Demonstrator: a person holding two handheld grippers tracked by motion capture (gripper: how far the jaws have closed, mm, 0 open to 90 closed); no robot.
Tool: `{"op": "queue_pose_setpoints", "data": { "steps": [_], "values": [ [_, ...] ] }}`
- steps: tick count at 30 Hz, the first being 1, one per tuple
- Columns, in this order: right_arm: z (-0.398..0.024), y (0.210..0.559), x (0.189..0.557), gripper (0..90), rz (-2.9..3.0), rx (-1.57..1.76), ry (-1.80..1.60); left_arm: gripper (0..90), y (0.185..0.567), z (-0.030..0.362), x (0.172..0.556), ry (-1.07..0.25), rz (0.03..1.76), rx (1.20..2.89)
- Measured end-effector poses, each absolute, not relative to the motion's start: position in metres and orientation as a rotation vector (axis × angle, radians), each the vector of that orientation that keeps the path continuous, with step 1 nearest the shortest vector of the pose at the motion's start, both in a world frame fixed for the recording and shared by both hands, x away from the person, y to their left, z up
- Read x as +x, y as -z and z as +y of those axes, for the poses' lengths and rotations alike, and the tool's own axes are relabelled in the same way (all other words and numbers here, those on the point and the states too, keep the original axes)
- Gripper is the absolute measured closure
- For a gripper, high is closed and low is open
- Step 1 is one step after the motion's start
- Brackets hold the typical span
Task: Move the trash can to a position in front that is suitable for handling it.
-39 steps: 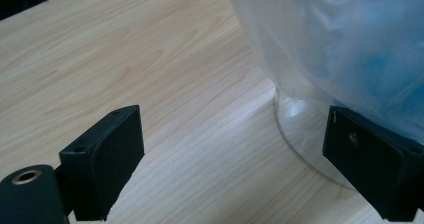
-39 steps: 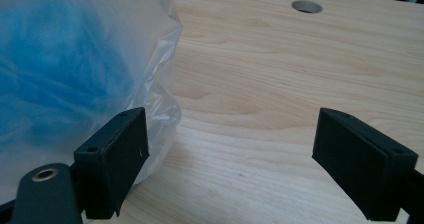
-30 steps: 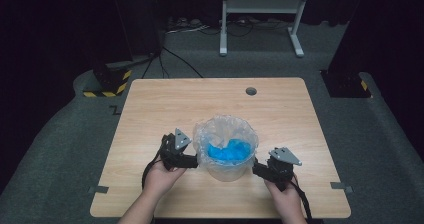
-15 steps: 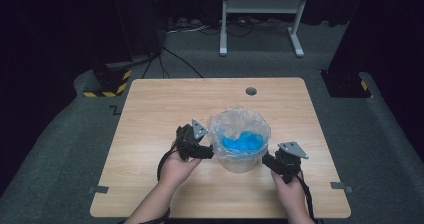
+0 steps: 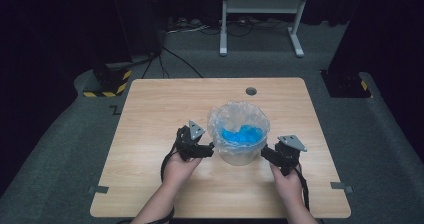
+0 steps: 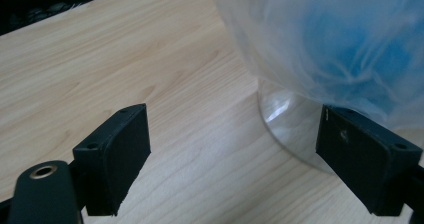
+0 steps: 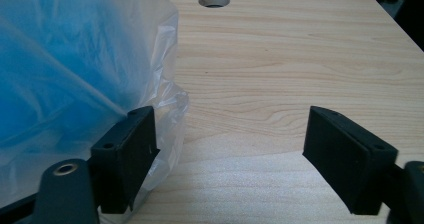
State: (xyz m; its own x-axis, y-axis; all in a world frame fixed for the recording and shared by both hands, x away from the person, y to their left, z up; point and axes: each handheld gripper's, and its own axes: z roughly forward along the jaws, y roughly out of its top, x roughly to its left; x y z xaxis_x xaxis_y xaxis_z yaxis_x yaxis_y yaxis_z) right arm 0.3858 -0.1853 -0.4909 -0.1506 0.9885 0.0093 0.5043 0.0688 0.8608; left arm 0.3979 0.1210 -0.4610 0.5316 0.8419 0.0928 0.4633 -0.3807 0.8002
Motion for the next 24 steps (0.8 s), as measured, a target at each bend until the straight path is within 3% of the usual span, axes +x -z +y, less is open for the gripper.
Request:
{"op": "queue_pose_setpoints", "data": {
  "steps": [10,24],
  "values": [
    [-0.193,0.485,0.381,18.8,1.725,1.452,-1.029,14.6,0.458,0.147,0.385,-0.603,1.061,2.043],
    [-0.210,0.456,0.357,14.7,1.635,1.285,-1.212,14.5,0.437,0.172,0.384,-0.597,1.047,1.883]
  ]
}}
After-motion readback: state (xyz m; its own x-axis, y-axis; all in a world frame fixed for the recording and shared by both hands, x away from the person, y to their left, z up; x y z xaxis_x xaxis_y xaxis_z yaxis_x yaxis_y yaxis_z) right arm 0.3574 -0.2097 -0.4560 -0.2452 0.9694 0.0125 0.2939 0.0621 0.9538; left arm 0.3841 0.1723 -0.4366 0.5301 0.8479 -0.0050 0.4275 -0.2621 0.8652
